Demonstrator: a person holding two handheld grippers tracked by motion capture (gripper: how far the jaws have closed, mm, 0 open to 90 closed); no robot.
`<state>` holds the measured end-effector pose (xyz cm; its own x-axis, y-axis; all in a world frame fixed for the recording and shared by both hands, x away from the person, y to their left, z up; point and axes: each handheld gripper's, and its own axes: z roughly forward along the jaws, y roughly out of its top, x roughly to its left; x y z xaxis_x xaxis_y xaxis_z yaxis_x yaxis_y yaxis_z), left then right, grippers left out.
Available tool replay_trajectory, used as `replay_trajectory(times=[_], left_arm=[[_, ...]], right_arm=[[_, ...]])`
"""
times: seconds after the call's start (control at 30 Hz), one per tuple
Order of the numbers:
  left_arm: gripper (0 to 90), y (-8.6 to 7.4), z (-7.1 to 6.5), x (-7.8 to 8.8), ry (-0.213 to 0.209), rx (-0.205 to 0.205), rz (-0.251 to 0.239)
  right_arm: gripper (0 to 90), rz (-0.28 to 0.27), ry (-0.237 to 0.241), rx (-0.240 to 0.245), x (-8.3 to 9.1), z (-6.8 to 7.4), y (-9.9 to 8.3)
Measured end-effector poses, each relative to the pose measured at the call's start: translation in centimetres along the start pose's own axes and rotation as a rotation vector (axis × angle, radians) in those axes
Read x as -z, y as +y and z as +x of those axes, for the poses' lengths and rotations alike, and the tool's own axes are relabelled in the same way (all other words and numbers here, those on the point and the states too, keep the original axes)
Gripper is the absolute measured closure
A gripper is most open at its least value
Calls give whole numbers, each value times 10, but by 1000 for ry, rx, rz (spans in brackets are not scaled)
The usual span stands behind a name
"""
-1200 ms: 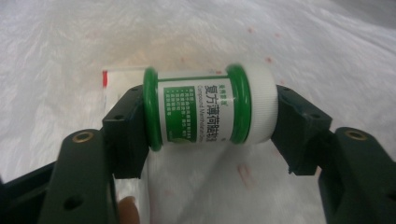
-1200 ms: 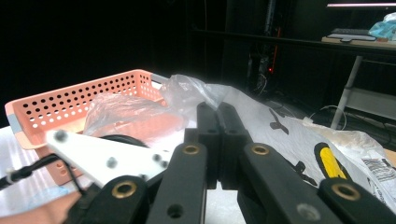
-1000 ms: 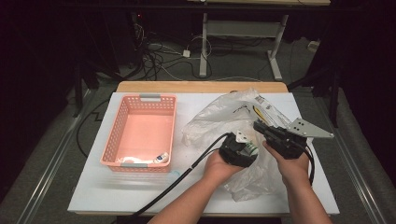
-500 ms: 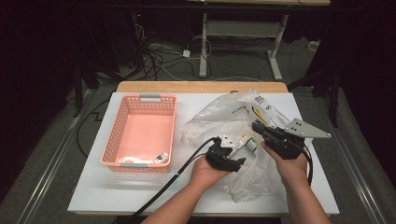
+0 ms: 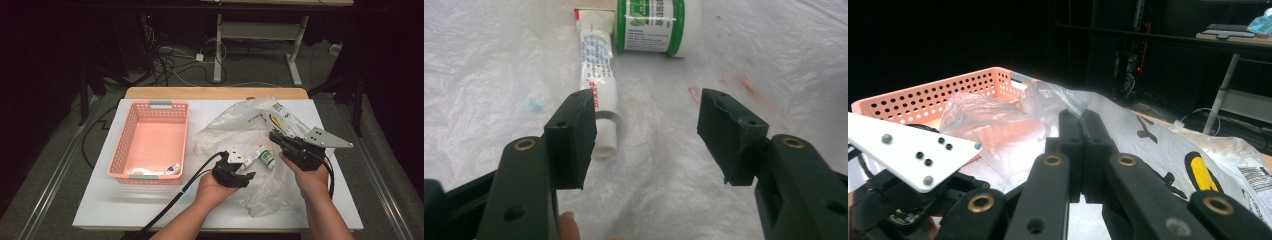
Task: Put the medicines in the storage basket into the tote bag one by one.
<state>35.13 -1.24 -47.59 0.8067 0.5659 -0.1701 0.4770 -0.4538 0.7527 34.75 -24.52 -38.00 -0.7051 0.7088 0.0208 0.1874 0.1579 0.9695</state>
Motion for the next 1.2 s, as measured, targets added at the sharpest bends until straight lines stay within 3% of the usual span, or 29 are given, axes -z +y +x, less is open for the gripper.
replay_trajectory(times=[0.33,0.6,0.93,1.03,1.2], left_arm=[[392,-10,-4,17,-12,1,-25],[335,-21,-5,36,-13,1,-42],[157,-31,-4,68,-15,20,-68],[138,-33,-5,78,-8,10,-80],[8,-34,-5,92,21,19,-82]], right_arm=[[900,2,-2,1,0,0,0],[900,6,-2,1,-1,1,0],[900,7,-3,9,-1,1,0],[900,6,-5,5,-1,2,0],[900,7,-5,6,-1,2,0]])
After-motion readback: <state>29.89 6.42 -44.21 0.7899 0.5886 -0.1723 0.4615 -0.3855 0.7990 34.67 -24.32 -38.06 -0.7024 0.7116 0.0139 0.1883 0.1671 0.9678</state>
